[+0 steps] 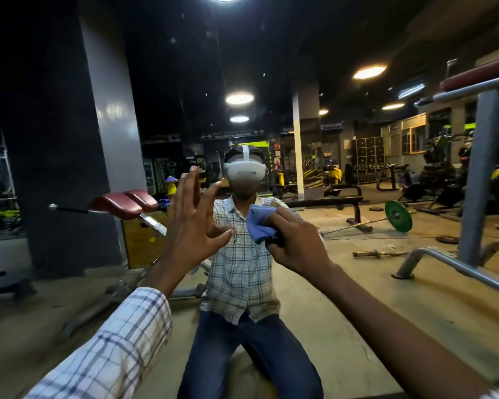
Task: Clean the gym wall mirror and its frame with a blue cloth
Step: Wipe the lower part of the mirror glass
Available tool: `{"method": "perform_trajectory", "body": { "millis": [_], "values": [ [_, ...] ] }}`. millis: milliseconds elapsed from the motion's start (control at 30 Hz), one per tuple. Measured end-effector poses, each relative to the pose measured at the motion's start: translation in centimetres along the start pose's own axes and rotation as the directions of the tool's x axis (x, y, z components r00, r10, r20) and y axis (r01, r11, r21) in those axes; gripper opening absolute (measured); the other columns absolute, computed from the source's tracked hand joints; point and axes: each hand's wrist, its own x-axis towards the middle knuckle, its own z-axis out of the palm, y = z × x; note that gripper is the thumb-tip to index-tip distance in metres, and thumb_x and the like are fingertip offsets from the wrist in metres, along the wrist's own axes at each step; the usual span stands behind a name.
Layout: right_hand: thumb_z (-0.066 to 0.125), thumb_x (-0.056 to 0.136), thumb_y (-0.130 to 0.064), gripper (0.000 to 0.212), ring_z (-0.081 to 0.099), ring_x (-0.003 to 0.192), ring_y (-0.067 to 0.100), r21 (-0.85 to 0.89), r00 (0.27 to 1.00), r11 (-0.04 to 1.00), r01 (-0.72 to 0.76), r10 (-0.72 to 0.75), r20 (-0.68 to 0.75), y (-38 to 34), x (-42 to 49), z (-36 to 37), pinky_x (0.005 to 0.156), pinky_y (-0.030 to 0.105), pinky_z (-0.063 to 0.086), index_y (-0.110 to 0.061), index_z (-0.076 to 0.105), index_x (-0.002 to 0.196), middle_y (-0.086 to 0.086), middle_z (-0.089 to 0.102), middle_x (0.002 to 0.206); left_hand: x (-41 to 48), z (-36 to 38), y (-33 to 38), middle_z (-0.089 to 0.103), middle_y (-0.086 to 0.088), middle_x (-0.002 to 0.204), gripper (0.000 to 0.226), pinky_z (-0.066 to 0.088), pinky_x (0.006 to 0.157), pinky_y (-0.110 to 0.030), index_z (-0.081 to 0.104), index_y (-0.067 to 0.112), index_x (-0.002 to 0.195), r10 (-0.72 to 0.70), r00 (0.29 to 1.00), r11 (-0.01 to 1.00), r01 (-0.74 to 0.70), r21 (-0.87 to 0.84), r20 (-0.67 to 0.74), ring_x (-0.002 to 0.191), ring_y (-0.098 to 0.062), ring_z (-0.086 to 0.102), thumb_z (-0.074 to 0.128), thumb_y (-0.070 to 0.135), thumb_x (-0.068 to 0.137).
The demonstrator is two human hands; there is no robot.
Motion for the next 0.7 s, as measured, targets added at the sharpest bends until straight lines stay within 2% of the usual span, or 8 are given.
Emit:
{"method": "perform_trajectory", "body": {
  "millis": [100,267,400,700],
  "values": [
    [0.072,0.073,-0.019,0.035,0.060,0.086,0.027,0.013,0.998,1.000,-0.023,0.024,-0.055,-0.3,-0.2,0.2,0.066,0.030,0.046,-0.019,0.061,0.107,0.000,0.061,0.111,0.0,0.3,0.3,-0.007,-0.007,0.174,0.105,0.015,0.125,-0.060,0.034,0.031,0.159,-0.001,1.000,1.000,0.001,0.002,-0.015,0.160,-0.028,-0.005,0.085,0.059,0.072],
    [0.076,0.072,-0.018,0.037,0.061,0.085,0.022,0.012,0.996,1.000,-0.023,0.024,-0.088,-0.2,-0.3,0.5,0.070,0.022,0.038,-0.019,0.063,0.107,-0.001,0.063,0.108,0.1,0.5,0.9,-0.007,-0.006,0.174,0.106,0.019,0.124,-0.064,0.033,0.030,0.159,-0.049,0.999,0.999,0.049,0.018,-0.012,0.160,-0.029,-0.003,0.084,0.062,0.072],
    [0.074,0.073,-0.020,0.040,0.061,0.088,0.021,0.011,0.997,1.000,-0.015,0.016,-0.074,-0.3,-0.2,0.6,0.069,0.030,0.051,-0.021,0.061,0.111,-0.002,0.061,0.109,0.0,0.5,0.9,-0.009,-0.005,0.174,0.107,0.016,0.125,-0.063,0.030,0.031,0.160,-0.053,0.999,0.998,0.053,0.035,-0.008,0.160,-0.028,-0.006,0.083,0.063,0.073],
    [0.078,0.073,-0.019,0.037,0.060,0.082,0.023,0.019,0.993,1.000,-0.010,0.012,-0.120,-0.2,-0.2,1.5,0.066,0.024,0.039,-0.019,0.062,0.107,0.000,0.061,0.106,-0.2,1.1,0.1,-0.011,-0.006,0.174,0.109,0.012,0.127,-0.058,0.027,0.030,0.162,-0.026,0.999,0.998,0.027,0.052,-0.026,0.160,-0.026,-0.010,0.080,0.065,0.074]
  ]
}}
